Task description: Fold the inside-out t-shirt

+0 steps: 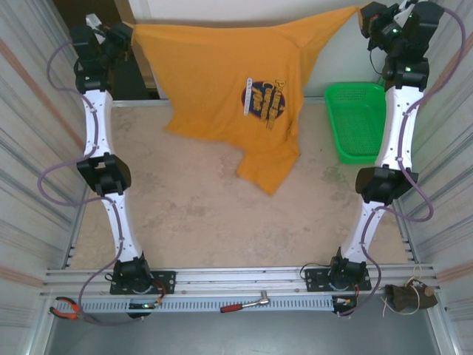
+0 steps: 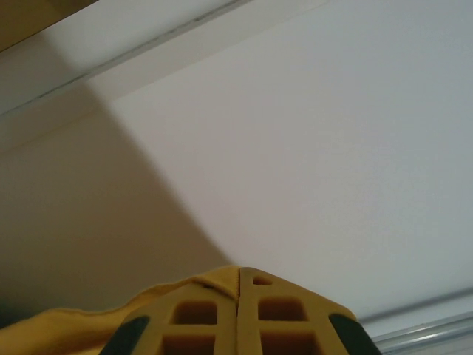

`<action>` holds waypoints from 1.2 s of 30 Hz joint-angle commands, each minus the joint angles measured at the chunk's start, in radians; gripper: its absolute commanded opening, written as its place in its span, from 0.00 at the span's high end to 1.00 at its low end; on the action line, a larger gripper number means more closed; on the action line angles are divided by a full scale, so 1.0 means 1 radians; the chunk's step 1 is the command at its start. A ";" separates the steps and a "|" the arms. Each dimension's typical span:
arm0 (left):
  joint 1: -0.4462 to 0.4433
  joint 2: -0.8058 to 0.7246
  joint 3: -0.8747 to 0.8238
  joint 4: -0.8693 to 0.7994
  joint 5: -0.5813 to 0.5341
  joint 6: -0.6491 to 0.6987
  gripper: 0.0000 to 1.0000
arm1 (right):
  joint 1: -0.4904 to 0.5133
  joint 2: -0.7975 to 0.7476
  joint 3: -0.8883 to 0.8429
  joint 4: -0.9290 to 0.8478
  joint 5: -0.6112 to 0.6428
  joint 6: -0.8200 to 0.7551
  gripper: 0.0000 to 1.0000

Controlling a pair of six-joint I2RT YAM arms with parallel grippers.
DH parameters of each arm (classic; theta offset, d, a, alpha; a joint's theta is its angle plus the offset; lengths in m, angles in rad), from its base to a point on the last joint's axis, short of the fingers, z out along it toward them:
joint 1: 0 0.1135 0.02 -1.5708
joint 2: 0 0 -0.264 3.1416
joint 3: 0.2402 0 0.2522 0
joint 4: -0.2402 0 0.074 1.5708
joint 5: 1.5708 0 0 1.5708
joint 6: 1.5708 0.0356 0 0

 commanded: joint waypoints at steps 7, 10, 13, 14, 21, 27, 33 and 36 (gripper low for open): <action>0.018 -0.367 -0.345 0.230 0.114 0.011 1.00 | -0.071 -0.384 -0.295 0.143 -0.020 -0.049 1.00; 0.006 -0.521 -0.667 0.286 0.148 0.061 1.00 | -0.052 -0.614 -0.686 0.205 -0.004 -0.136 1.00; -0.001 -0.683 -1.020 0.342 0.162 0.128 1.00 | -0.050 -0.858 -1.112 0.208 0.002 -0.196 1.00; -0.001 -0.732 -1.120 0.338 0.167 0.150 1.00 | -0.046 -0.924 -1.221 0.176 0.009 -0.227 1.00; -0.011 -1.050 -1.747 0.151 0.211 0.402 1.00 | 0.011 -1.521 -1.873 -0.292 0.118 -0.354 1.00; -0.048 -1.313 -2.108 -0.076 0.074 0.472 1.00 | 0.062 -1.854 -2.046 -0.684 0.248 -0.315 1.00; -0.073 -1.489 -2.246 -0.292 -0.082 0.499 1.00 | 0.061 -1.934 -2.052 -0.848 0.256 -0.309 1.00; -0.073 -1.555 -2.274 -0.368 -0.111 0.487 1.00 | 0.062 -1.932 -2.018 -0.900 0.274 -0.329 1.00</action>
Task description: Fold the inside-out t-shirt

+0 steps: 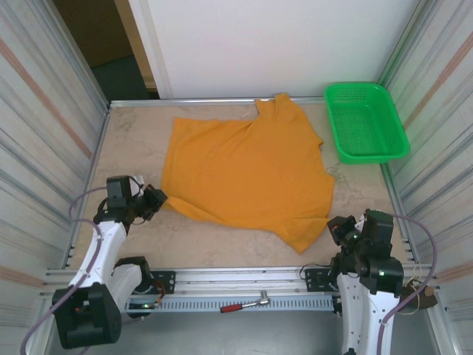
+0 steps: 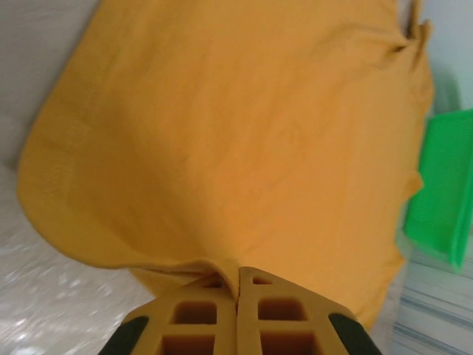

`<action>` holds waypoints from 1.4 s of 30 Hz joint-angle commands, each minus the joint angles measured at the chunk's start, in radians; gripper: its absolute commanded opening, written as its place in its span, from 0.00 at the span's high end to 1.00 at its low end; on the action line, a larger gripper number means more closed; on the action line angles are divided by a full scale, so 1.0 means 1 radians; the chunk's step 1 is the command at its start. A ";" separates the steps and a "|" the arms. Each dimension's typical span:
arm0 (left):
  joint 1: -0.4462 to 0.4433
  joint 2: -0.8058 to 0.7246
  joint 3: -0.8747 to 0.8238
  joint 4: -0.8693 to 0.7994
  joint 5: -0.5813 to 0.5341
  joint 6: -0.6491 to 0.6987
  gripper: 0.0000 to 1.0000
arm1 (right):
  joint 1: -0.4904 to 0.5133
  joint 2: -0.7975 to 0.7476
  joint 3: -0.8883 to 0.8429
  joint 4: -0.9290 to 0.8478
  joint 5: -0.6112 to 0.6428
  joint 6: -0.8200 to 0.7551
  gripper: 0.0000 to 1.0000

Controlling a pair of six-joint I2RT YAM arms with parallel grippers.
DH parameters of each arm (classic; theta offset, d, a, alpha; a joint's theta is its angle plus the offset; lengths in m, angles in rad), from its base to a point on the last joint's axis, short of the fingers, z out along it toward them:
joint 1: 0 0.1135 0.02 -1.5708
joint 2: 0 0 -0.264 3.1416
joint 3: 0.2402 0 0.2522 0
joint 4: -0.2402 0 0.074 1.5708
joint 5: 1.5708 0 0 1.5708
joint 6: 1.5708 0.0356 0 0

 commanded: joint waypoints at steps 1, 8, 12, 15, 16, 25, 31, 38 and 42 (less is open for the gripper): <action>0.001 -0.073 -0.026 -0.150 -0.086 0.031 1.00 | 0.006 -0.010 0.049 -0.124 0.042 -0.034 1.00; -0.012 -0.194 -0.044 -0.253 -0.126 -0.024 1.00 | 0.006 -0.014 0.072 -0.159 0.048 -0.040 1.00; -0.013 -0.174 -0.037 -0.235 -0.166 -0.024 0.93 | 0.006 0.001 0.054 -0.120 0.038 -0.033 1.00; -0.006 -0.131 -0.026 -0.179 -0.177 -0.018 0.90 | 0.006 0.031 0.030 -0.059 0.037 -0.029 1.00; -0.005 -0.112 -0.022 -0.156 -0.182 -0.016 0.90 | 0.006 0.043 0.020 -0.033 0.034 -0.027 1.00; 0.016 0.231 0.098 0.035 -0.160 0.044 1.00 | 0.006 0.234 -0.037 0.258 0.051 -0.019 1.00; 0.026 0.395 0.215 0.066 -0.154 0.068 1.00 | 0.005 0.444 -0.002 0.432 0.057 -0.037 1.00; 0.038 0.545 0.336 0.086 -0.133 0.076 1.00 | 0.006 0.662 0.112 0.546 0.077 -0.071 1.00; 0.041 0.619 0.393 0.094 -0.108 0.078 1.00 | 0.007 0.746 0.172 0.588 0.082 -0.075 1.00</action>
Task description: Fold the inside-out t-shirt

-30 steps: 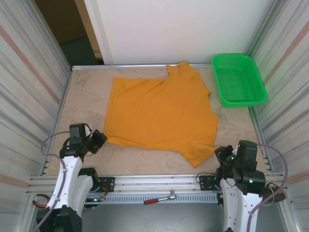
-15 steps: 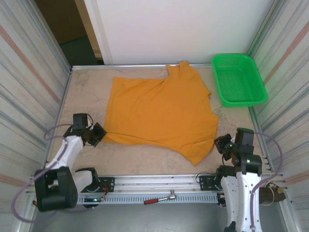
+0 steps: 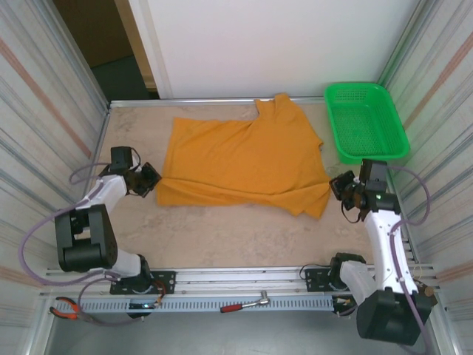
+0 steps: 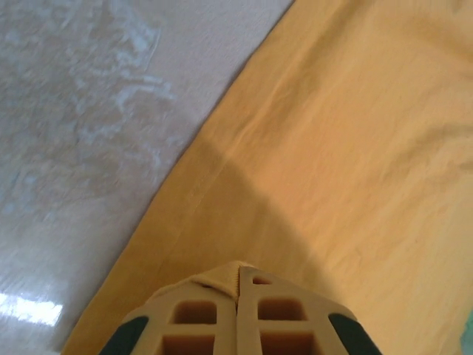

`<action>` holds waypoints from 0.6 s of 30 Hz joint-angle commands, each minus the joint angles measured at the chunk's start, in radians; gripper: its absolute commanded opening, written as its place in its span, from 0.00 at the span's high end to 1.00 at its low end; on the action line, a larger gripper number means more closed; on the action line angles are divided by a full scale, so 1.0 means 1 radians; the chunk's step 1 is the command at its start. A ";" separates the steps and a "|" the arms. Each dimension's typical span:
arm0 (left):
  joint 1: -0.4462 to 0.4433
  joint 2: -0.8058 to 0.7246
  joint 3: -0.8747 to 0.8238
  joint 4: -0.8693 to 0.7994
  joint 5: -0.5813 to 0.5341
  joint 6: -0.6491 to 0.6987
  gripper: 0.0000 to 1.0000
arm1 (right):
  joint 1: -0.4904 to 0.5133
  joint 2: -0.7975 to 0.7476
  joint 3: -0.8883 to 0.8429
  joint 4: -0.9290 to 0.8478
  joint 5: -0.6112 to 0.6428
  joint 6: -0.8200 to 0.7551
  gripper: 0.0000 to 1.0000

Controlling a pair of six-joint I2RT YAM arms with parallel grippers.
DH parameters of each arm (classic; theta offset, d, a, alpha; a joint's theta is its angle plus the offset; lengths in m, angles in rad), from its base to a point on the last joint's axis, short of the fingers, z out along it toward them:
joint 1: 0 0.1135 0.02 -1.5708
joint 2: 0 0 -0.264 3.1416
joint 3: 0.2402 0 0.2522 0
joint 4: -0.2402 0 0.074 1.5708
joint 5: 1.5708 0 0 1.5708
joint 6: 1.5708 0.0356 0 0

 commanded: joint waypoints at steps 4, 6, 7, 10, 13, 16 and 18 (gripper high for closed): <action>0.011 0.119 0.101 0.042 0.042 0.015 1.00 | 0.008 0.147 0.096 0.134 0.026 -0.019 1.00; 0.010 0.170 0.135 0.050 0.050 0.011 0.98 | 0.007 0.218 0.122 0.177 0.026 -0.012 1.00; 0.007 0.198 0.157 0.051 0.054 0.014 0.97 | 0.011 0.262 0.142 0.203 0.030 -0.012 1.00; 0.005 0.267 0.218 0.048 0.059 0.023 0.81 | 0.013 0.412 0.218 0.306 0.003 -0.042 0.86; 0.006 0.275 0.227 0.113 0.075 0.025 0.57 | 0.020 0.514 0.326 0.302 -0.014 -0.136 0.48; 0.010 0.204 0.203 0.138 0.095 0.029 0.46 | 0.041 0.450 0.344 0.206 0.042 -0.190 0.40; 0.010 0.124 0.163 0.117 0.090 0.035 0.42 | 0.063 0.372 0.309 0.129 0.096 -0.214 0.40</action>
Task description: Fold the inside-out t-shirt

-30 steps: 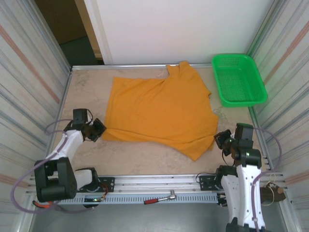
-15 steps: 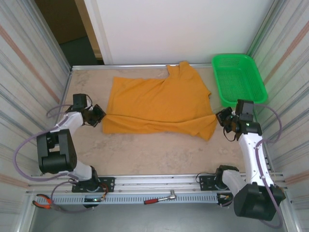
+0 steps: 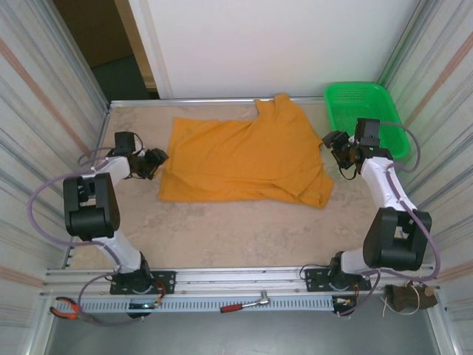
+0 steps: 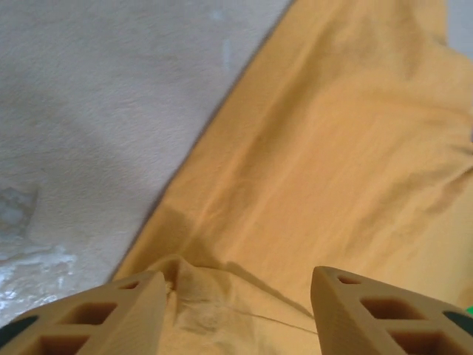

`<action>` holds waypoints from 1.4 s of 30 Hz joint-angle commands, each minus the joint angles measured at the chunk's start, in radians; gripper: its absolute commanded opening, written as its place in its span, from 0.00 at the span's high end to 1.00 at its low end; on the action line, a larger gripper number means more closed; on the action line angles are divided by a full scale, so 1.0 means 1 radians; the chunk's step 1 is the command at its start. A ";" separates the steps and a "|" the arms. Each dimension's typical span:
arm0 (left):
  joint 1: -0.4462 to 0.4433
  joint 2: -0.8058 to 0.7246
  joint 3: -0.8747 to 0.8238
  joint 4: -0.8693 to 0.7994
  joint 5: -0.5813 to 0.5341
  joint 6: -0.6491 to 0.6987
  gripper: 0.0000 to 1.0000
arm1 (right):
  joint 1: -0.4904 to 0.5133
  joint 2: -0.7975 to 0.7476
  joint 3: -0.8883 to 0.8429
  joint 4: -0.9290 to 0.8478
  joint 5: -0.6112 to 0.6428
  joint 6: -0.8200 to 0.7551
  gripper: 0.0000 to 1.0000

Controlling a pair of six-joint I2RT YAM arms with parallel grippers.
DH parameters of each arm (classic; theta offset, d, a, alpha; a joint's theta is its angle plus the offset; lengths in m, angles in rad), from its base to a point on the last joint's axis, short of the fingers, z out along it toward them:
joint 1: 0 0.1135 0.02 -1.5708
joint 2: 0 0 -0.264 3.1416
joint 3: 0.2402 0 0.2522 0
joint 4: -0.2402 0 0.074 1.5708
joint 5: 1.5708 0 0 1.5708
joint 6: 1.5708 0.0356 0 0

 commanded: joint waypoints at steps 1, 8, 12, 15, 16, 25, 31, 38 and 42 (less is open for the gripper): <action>0.010 -0.159 -0.063 0.004 0.023 0.013 0.41 | 0.035 -0.153 -0.035 -0.136 0.095 -0.088 0.40; -0.014 -0.450 -0.342 -0.091 -0.022 0.008 0.39 | 0.069 -0.380 -0.356 -0.199 0.139 -0.075 0.36; -0.022 -0.514 -0.483 -0.015 -0.033 -0.050 0.38 | 0.071 -0.391 -0.480 -0.131 0.098 -0.069 0.34; -0.038 -0.477 -0.501 0.023 -0.042 -0.051 0.38 | 0.080 -0.354 -0.501 -0.089 0.068 -0.079 0.35; -0.046 -0.459 -0.495 0.033 -0.049 -0.041 0.38 | 0.086 -0.339 -0.498 -0.081 0.063 -0.086 0.35; -0.101 -0.263 -0.427 0.119 -0.088 -0.030 0.43 | 0.129 -0.177 -0.465 -0.015 0.076 -0.104 0.40; -0.107 -0.204 -0.399 0.123 -0.107 -0.017 0.76 | 0.136 -0.116 -0.432 -0.021 0.119 -0.099 0.96; -0.070 -0.346 -0.436 -0.001 -0.135 -0.041 1.00 | 0.107 -0.320 -0.434 -0.225 0.188 -0.058 1.00; -0.039 -0.493 -0.487 -0.083 -0.155 -0.082 1.00 | 0.071 -0.425 -0.454 -0.320 0.181 -0.031 1.00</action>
